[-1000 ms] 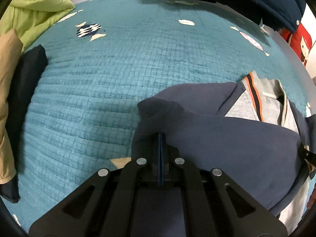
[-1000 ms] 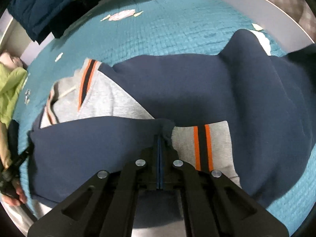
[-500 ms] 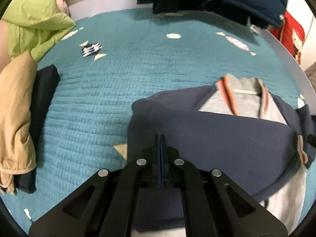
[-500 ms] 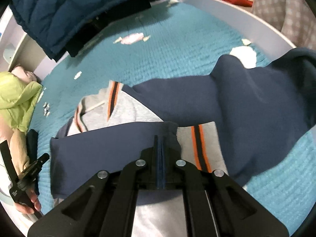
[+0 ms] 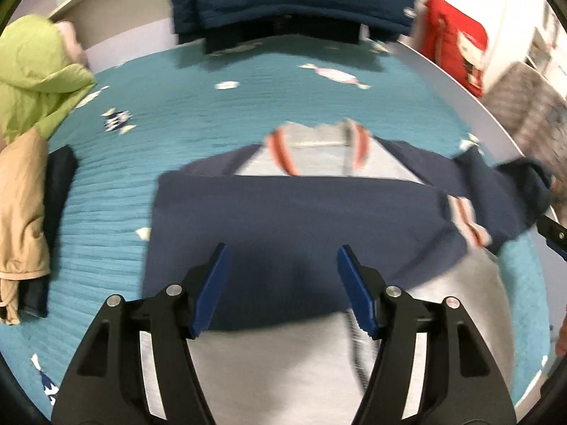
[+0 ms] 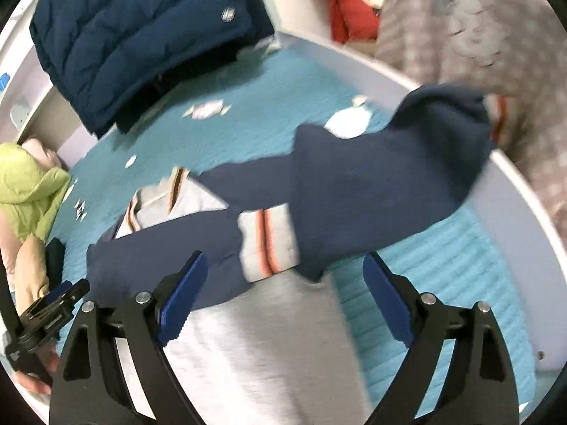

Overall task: Fold large clothes
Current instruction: 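Grasp the other navy sleeve cuff with the right gripper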

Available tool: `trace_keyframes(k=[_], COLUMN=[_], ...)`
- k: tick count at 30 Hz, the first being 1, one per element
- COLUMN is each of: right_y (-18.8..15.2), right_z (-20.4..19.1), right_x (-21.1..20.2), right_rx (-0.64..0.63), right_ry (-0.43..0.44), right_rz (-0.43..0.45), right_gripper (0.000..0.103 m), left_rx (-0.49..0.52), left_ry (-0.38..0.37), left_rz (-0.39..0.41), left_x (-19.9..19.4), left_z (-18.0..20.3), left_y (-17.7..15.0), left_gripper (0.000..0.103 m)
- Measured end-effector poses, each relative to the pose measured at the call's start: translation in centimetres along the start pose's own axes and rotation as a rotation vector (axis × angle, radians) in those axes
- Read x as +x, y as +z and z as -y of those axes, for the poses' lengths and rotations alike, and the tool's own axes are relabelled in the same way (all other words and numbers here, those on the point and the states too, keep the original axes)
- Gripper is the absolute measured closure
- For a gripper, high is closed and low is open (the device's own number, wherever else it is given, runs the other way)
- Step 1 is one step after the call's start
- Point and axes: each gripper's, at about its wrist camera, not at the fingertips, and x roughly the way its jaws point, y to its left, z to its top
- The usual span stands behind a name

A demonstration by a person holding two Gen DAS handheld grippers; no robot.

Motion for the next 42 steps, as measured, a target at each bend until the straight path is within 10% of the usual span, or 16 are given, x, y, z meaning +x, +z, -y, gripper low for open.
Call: trace_keyframes(k=[13,20,29,33,42], right_y=[5.1,8.7,10.5,11.0,9.4], right_z=[11.6,16.1,17.6,17.8,11.9], right_x=[-1.8,-0.6,3.1,5.2,0.7], right_rx=[0.146,0.246,0.274,0.259,0.088], right_ry=[-0.127,-0.163,-0.294,-0.303,-0.23], right_rz=[0.097,0.147,0.219,0.202,0.349], right_gripper=[0.016,0.016,0.017,0.078,0.089], left_rx=[0.103,0.075,-0.006,-0.019,-0.007], left_ry=[-0.137,-0.215,-0.25,-0.259,-0.257], left_rz=[-0.04,-0.096,-0.167,-0.169,-0.175], left_x=[2.7,5.9,11.7,12.1,12.0], left_z=[12.7,17.4,18.8,18.5,18.4], left_y=[1.4,2.7,2.7,2.8,3.0], left_gripper=[0.04,0.088,0.098,0.098,0.098])
